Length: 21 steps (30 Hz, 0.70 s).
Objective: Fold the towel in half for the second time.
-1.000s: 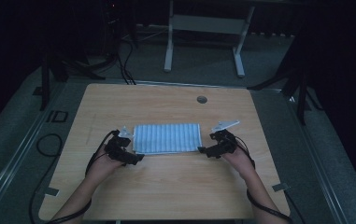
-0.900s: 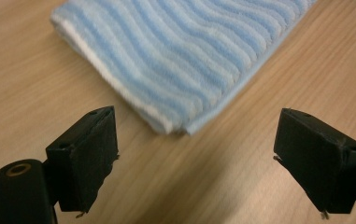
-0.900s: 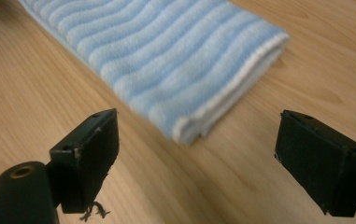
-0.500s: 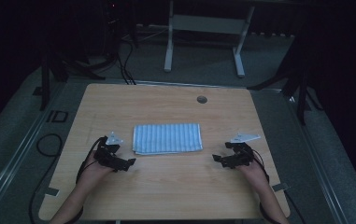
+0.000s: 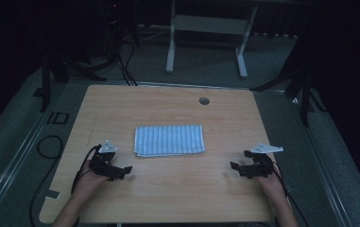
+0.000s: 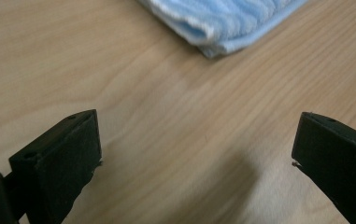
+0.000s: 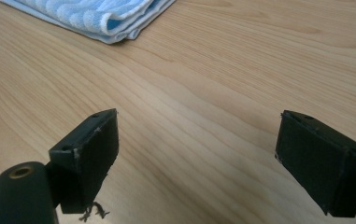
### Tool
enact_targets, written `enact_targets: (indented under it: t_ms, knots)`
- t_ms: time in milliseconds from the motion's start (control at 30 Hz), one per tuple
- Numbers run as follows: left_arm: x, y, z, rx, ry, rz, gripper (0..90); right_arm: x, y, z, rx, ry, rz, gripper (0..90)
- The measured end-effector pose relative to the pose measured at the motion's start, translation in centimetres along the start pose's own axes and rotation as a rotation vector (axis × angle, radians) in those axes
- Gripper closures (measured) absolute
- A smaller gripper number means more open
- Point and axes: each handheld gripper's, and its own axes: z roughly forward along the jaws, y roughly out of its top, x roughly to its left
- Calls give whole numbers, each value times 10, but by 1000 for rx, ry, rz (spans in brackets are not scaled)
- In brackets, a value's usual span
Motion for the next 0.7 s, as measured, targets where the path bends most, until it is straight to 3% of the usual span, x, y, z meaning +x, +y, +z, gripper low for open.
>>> enact_targets:
  t_ms: [267, 500, 700]
  knots:
    - [5, -10, -5, -8, 6, -21, 13, -4, -11, -14, -20, -26, 18, 133]
    - [12, -23, -16, -21, 47, -46, 13, -10, -22, -26, -41, -84, 45, 133]
    - [16, -31, -23, -45, 55, -56, 13, -11, -24, -27, -55, -142, 57, 127]
